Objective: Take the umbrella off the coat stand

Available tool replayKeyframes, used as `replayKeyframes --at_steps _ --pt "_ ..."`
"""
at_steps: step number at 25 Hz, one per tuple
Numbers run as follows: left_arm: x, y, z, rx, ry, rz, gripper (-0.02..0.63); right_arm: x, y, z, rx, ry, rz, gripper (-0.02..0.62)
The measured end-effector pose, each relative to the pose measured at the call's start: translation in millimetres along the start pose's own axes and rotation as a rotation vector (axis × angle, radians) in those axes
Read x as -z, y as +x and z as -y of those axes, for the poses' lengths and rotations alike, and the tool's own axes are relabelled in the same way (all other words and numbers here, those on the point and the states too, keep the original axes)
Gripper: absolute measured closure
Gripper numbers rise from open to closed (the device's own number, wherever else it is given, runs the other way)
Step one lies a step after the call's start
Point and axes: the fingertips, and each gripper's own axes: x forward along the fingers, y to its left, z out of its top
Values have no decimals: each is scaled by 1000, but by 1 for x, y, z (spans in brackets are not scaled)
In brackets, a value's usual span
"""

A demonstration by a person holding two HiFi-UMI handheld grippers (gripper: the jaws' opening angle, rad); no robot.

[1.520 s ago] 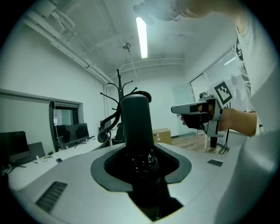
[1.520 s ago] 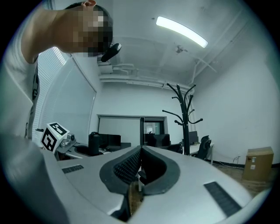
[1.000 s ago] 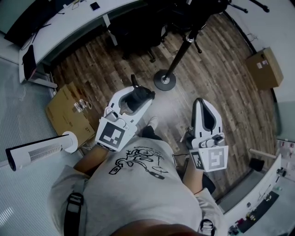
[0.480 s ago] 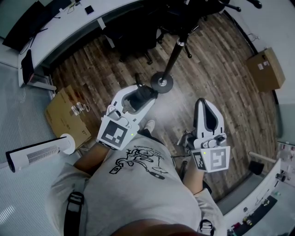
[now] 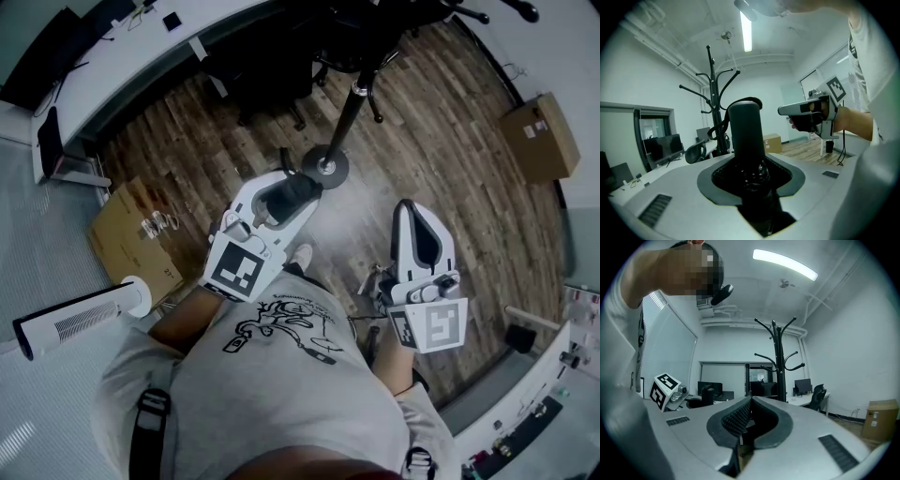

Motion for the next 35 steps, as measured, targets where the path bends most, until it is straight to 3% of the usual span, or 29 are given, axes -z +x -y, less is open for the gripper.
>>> replayKeyframes --at_steps 9,23,28,35 --pt "17 33 -44 21 -7 0 419 -5 68 -4 -80 30 -34 585" --pt "49 79 -133 122 126 -19 419 1 207 -52 -293 234 -150 494" --pt "52 90 -158 142 210 -18 419 8 242 -60 -284 242 -191 475" --pt "50 101 -180 174 219 0 420 4 259 -55 -236 248 -156 569"
